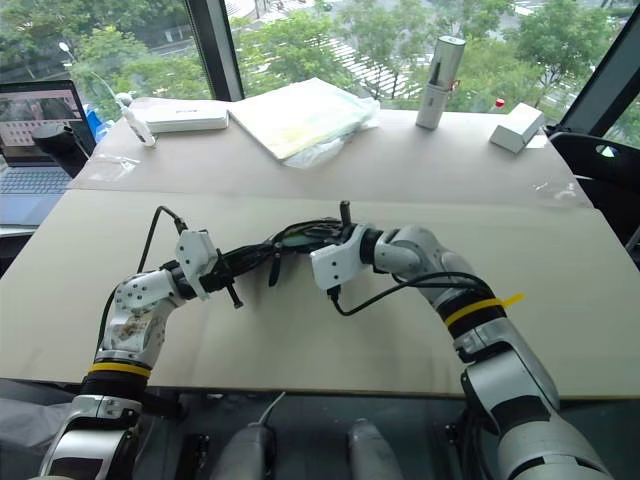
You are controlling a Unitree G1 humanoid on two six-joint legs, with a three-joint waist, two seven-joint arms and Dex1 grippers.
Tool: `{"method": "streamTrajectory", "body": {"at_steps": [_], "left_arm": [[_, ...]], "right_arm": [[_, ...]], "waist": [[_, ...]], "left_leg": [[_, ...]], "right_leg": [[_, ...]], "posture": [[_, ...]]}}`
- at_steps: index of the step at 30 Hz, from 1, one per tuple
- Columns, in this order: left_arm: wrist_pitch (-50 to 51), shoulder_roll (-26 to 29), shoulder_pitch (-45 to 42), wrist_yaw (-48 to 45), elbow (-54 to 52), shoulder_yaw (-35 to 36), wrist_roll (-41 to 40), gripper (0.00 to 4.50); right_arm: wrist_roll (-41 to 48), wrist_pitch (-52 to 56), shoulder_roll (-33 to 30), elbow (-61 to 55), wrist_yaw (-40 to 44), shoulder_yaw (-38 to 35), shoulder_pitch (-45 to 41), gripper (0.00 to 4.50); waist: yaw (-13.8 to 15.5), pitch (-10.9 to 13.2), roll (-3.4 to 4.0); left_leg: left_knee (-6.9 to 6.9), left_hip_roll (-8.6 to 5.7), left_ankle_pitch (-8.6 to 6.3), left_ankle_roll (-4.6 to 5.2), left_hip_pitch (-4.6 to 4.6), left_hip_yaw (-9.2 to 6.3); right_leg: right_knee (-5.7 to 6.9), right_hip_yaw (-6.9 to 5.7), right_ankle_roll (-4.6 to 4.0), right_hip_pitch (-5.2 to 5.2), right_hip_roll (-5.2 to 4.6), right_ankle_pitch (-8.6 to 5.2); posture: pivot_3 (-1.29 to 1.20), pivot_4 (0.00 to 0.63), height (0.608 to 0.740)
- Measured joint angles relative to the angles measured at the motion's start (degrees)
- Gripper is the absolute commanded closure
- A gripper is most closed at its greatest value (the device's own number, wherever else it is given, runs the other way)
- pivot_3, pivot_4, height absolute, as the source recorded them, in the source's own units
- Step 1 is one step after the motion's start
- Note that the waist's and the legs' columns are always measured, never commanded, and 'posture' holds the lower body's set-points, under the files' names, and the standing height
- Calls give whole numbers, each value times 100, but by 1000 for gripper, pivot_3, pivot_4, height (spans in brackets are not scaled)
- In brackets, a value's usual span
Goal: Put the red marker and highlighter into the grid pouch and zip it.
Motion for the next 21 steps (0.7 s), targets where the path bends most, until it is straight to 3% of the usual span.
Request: {"method": "streamTrajectory", "body": {"at_steps": [8, 21], "left_arm": [[53, 6, 60, -23, 0, 32, 2, 4500], [101, -48, 59, -68, -5, -123, 9, 4500]], "right_arm": [[15, -76, -16, 84, 134, 21, 0, 4056], [-697, 134, 134, 349, -8, 433, -191, 4056]], "waist": [[6, 0, 0], [-5, 0, 1]], "left_leg": [[1, 0, 0, 0, 0, 0], [0, 0, 0, 0, 3, 0]], "right_leg": [[0, 0, 0, 2, 0, 0], [2, 0, 0, 1, 0, 0]], "posture": [[0, 150, 738], [0, 150, 738]]}}
